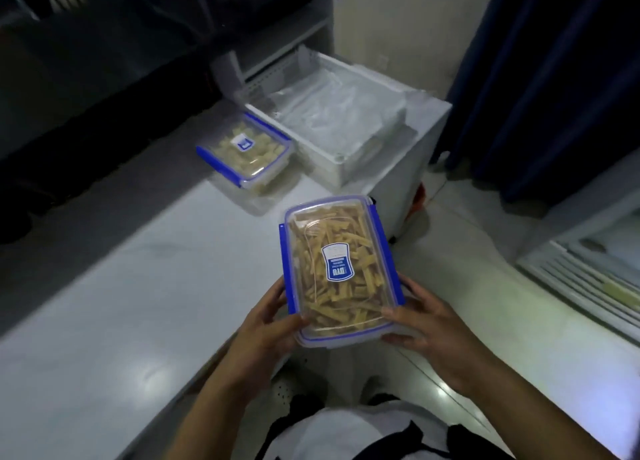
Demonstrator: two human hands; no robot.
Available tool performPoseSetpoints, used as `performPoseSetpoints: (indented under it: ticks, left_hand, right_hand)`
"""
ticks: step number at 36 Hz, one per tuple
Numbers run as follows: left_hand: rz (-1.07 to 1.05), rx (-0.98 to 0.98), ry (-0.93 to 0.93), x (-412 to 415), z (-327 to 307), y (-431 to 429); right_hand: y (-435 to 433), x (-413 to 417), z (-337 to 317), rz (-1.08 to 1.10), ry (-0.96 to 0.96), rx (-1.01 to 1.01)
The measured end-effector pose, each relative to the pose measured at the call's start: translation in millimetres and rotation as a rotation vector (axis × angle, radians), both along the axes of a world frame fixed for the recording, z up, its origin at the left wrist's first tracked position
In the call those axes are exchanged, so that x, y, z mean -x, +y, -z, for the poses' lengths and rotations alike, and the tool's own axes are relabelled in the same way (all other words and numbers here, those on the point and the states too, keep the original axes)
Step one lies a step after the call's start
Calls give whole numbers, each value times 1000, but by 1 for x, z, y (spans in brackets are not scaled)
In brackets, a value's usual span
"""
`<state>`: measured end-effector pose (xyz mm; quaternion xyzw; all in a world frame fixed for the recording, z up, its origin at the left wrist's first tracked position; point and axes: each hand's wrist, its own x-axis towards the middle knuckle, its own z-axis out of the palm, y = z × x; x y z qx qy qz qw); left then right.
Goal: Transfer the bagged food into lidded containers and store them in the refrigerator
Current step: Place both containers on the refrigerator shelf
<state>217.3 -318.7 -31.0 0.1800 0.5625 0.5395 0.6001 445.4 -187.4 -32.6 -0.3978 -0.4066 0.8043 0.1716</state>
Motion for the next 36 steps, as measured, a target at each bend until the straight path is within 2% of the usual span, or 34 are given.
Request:
performPoseSetpoints:
  ticks: [8,14,24,36]
  left_hand:
    - [251,-11,11,-102,16,93]
    - [493,-8,45,-161,12,150]
    - [860,-34,73,-234,6,264]
    - [1106,-62,64,-311,1,434]
  right_hand:
    - [19,-134,5,303,22,33]
    - [17,-200,6,530,18,20]
    - [52,-257,13,839,-22,38]
    - [158,-304,1,1092,-70,-3]
